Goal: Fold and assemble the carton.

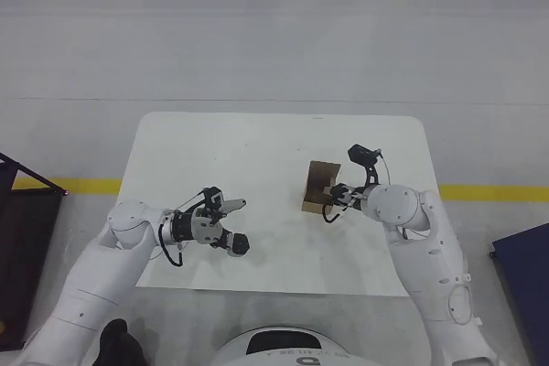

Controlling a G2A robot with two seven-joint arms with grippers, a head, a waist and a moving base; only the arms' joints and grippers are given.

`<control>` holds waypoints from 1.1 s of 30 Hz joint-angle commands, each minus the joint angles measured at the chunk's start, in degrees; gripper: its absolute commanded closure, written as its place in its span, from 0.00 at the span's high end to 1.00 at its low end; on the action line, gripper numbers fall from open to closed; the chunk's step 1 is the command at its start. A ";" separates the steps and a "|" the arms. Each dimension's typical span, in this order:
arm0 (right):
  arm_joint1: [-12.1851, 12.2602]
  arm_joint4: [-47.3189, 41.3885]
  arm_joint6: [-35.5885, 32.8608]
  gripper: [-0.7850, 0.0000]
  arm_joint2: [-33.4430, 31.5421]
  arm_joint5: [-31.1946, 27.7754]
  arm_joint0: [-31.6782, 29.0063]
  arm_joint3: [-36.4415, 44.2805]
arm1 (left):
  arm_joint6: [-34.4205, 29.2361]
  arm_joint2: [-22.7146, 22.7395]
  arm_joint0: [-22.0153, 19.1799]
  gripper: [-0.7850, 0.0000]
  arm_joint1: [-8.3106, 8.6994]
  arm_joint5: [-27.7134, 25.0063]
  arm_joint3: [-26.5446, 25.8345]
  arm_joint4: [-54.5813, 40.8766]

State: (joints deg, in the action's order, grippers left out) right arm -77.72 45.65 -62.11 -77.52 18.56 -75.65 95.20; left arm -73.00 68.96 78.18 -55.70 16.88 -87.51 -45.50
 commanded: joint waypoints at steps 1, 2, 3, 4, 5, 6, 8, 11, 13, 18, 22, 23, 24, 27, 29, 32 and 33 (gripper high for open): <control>0.07 -0.04 0.20 0.40 0.18 0.08 0.10 -0.23 | 0.33 -0.61 -0.42 1.00 -0.09 0.01 0.09 0.41; 0.11 -0.10 0.27 0.40 0.25 0.12 0.14 -0.28 | 0.47 -0.81 -0.60 1.00 -0.11 0.05 0.20 0.54; 0.15 -0.15 0.31 0.40 0.28 0.15 0.15 -0.30 | 0.52 -0.96 -0.77 1.00 -0.13 0.06 0.27 0.65; 0.20 -0.37 0.38 0.40 0.23 0.15 0.15 -0.25 | 0.57 -1.06 -0.91 1.00 -0.14 0.06 0.39 0.72; 0.26 -0.49 0.40 0.40 0.15 0.15 0.14 -0.21 | 0.69 -1.13 -1.04 1.00 -0.15 0.04 0.47 0.83; 0.31 -0.62 0.42 0.40 0.07 0.16 0.13 -0.20 | 0.71 -1.22 -1.10 1.00 -0.15 -0.01 0.53 0.86; 0.41 -1.31 0.64 0.41 -0.23 0.02 0.14 -0.14 | 1.02 -1.31 -1.15 1.00 -0.16 -0.11 0.66 0.89; 0.59 -3.92 0.95 0.42 -1.64 -0.37 -0.09 0.15 | 3.45 -1.20 -1.42 1.00 0.05 -0.18 1.04 4.27; 0.77 -5.25 1.08 0.41 -2.70 -0.71 -0.27 -0.12 | 7.29 -1.34 -2.12 1.00 0.36 -0.34 0.84 10.79; 1.13 -5.85 1.35 0.40 -3.25 -0.92 -0.38 -0.65 | 11.77 -6.05 -4.91 1.00 0.84 3.75 -2.58 29.73; 1.35 -6.70 1.72 0.42 -3.42 -0.96 -0.57 -0.44 | 15.20 -6.94 -8.27 1.00 0.00 -0.76 -3.48 28.46; 1.43 -7.45 1.46 0.43 -3.74 -1.16 -0.77 -0.03 | 17.66 -5.32 -8.58 1.00 -0.37 -4.34 -3.59 23.44; 1.46 -7.70 1.34 0.50 -3.89 -1.24 -0.83 0.17 | 17.66 -5.32 -8.58 1.00 -0.37 -4.34 -3.59 23.44; 1.46 -7.70 1.34 0.50 -3.89 -1.24 -0.83 0.17 | 17.66 -5.32 -8.58 1.00 -0.37 -4.34 -3.59 23.44; 1.46 -7.70 1.34 0.50 -3.89 -1.24 -0.83 0.17 | 17.66 -5.32 -8.58 1.00 -0.37 -4.34 -3.59 23.44; 1.46 -7.70 1.34 0.50 -3.89 -1.24 -0.83 0.17 | 17.66 -5.32 -8.58 1.00 -0.37 -4.34 -3.59 23.44; 1.46 -7.70 1.34 0.50 -3.89 -1.24 -0.83 0.17 | 17.66 -5.32 -8.58 1.00 -0.37 -4.34 -3.59 23.44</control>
State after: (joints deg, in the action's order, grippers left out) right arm -76.25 37.95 -60.78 -81.41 17.32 -76.48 95.37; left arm -55.34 63.64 69.61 -56.07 12.59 -91.09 -22.05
